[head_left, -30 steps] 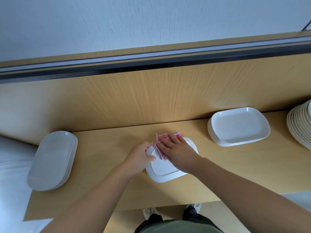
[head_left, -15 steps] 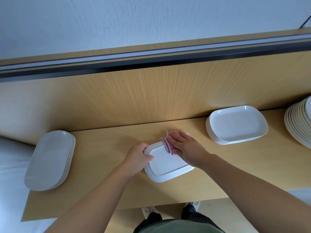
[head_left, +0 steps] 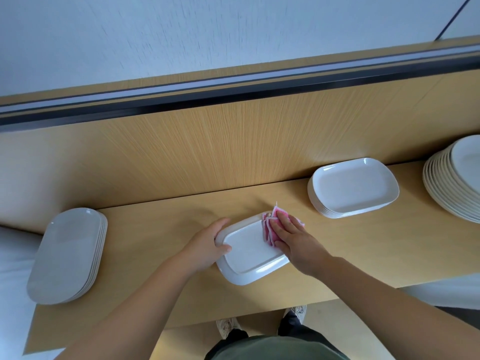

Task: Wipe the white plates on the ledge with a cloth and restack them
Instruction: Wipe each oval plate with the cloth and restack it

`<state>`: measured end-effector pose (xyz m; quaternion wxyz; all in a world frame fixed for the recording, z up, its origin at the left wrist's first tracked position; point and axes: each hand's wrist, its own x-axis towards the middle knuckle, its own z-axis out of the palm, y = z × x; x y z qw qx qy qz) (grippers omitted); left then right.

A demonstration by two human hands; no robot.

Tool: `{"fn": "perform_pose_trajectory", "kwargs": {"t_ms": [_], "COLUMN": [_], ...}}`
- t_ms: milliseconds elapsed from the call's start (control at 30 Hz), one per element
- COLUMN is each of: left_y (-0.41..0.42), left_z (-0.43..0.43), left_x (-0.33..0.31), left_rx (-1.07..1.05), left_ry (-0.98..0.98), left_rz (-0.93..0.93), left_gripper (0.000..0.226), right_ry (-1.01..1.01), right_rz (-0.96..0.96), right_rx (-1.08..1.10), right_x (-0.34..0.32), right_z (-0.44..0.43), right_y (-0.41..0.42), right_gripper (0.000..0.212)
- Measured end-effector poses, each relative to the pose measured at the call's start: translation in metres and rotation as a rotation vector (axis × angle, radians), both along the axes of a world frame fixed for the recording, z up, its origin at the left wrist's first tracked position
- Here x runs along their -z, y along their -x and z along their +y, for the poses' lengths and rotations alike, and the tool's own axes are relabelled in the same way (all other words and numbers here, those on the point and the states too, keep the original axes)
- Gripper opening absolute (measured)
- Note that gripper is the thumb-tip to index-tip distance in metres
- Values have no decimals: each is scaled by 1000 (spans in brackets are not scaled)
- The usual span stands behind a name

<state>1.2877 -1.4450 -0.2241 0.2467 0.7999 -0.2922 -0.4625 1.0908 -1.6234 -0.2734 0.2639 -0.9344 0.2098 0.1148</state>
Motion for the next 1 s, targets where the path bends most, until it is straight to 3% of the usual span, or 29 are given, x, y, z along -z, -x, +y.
{"fn": "perform_pose_trajectory", "kwargs": {"t_ms": [167,333,500,633,800,1000], "left_y": [0,10,20,28,33,34], "left_z": [4,7,12,10,10,10], "left_x": [0,12,23,23,25,24], "left_rx": [168,154,33,9,-14,81], "left_ry": [-16,-8,3,18,34,46], "left_rz": [61,39,6,-27,-34,8], "left_gripper": [72,109,108,98,96,109], "right_ry": [90,128,59,13,-61,-54], "right_rz": [58,146,107,4,-55,-31], "right_rx": [-162,-226,-152,33,185,124], "right_x": [-8,-12,-10,-11,-5,-11], "right_z": [-25,-34,-26,-14,4,-3], "right_y": [-20,-36,-29,-13,7,3], "right_gripper": [73,79,79,58,55,50]}}
